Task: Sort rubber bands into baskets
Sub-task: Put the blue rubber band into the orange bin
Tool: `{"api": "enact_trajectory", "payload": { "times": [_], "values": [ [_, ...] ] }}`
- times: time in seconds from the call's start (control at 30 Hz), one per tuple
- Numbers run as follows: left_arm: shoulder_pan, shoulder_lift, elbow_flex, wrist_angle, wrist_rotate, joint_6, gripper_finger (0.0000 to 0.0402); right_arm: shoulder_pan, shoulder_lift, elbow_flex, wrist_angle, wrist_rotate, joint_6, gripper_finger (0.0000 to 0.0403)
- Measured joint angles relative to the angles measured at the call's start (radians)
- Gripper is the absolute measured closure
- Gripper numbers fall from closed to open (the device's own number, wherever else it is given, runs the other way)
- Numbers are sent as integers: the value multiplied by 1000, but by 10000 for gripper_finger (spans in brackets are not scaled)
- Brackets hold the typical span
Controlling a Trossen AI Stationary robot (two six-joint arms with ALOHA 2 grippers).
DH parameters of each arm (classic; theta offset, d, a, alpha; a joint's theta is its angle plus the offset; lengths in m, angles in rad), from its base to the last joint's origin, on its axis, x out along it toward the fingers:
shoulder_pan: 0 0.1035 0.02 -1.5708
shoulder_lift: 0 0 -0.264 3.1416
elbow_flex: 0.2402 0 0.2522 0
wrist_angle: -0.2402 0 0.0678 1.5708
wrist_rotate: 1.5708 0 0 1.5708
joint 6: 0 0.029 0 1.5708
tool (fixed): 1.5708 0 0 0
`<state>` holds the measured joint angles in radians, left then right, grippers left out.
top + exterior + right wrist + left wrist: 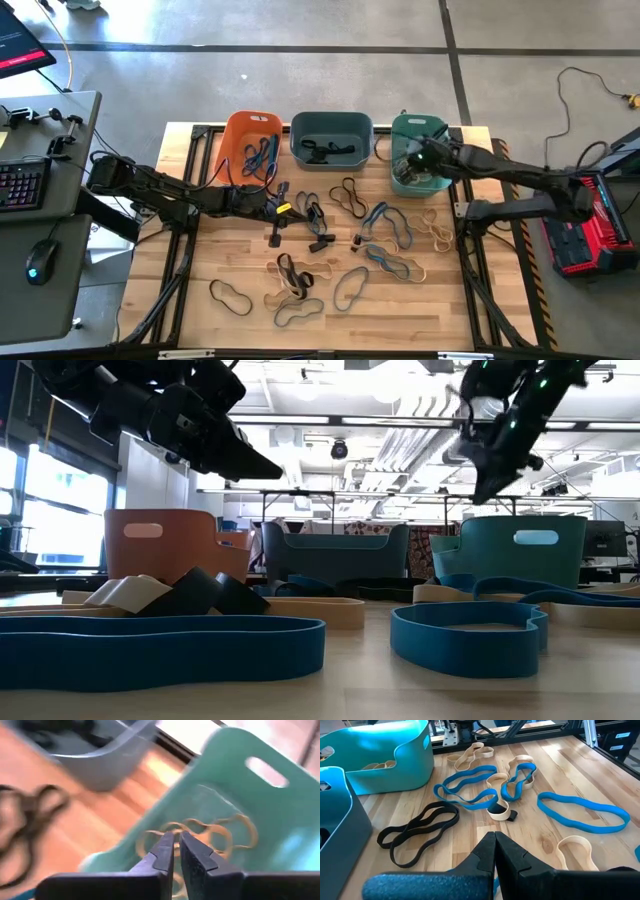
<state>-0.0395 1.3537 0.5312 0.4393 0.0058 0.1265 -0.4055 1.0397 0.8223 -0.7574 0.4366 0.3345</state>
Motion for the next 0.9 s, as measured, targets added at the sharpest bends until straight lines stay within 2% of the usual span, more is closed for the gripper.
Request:
{"api": "enact_trajectory", "payload": {
  "times": [0.27, 0.43, 0.67, 0.9],
  "values": [
    [0, 0, 0, 3, -11, -2, 402, 312, -3, -1, 46, 39, 98, 401],
    [0, 0, 0, 13, 6, -3, 402, 497, 34, -1, 101, 42, 180, 391],
    [0, 0, 0, 13, 42, -2, 402, 690, 161, -1, 106, 67, 319, 330],
    [0, 0, 0, 7, 42, 0, 401, 774, 334, -1, 74, 86, 546, 261]
  ]
}}
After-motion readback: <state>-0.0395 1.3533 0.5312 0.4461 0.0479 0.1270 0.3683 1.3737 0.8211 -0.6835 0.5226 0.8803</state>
